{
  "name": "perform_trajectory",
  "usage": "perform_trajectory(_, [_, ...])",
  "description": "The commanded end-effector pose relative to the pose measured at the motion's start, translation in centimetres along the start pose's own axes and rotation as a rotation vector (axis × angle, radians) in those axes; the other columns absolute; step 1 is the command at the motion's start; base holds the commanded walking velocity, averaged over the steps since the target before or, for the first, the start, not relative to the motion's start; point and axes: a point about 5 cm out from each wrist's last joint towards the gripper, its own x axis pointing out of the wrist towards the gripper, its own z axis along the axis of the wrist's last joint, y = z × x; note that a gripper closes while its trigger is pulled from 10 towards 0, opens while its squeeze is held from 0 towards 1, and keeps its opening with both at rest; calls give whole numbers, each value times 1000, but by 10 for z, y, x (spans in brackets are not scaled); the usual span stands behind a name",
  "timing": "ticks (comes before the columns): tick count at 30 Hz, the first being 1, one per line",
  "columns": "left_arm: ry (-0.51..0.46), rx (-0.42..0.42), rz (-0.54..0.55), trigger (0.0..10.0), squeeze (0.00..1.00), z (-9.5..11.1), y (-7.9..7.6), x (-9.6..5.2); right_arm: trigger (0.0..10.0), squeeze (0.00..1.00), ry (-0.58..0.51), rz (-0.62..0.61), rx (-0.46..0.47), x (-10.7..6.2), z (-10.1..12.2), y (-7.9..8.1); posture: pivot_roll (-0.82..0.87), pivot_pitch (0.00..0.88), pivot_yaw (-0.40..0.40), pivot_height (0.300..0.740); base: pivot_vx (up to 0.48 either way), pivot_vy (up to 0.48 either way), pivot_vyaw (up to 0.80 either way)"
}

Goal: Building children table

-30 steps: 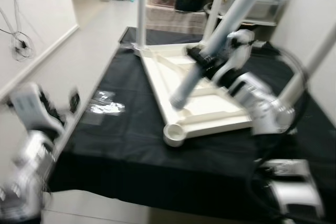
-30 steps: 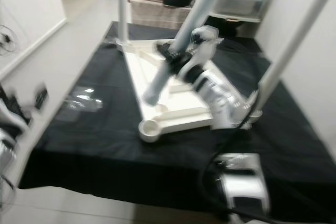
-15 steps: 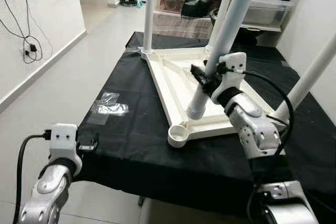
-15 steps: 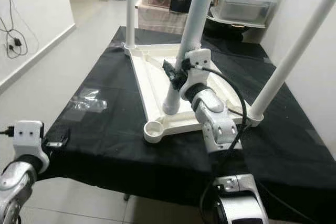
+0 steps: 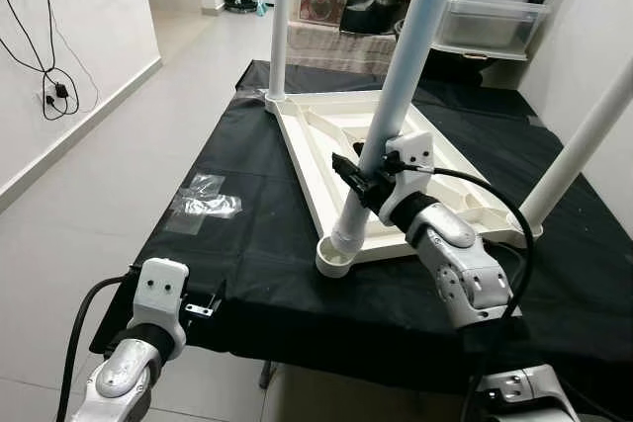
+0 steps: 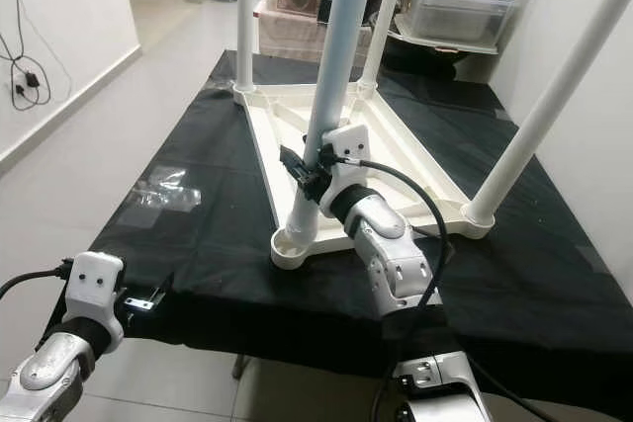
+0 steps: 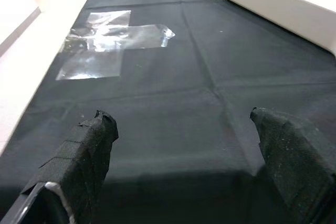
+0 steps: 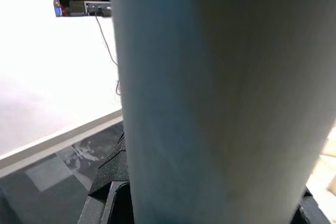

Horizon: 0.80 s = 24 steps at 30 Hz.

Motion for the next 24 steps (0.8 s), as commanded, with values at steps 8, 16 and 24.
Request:
perform_trajectory(8, [-23,-75,4,10000,0,6,3,2,10000,0,-32,-25,58,1,7,4,39,0,-91,740,0,480,-800])
perform_trajectory(16, [-47,-61,12,10000,0,5,2,3,10000,0,-40,-64,37,-2,6,2,34,0,-86,740,0,240,-400])
perform_trajectory(24, [-26,-44,39,10000,0,2,3,3,10000,0,-7,-84,21,-3,2,-2,39,0,-89,740,0,0,0])
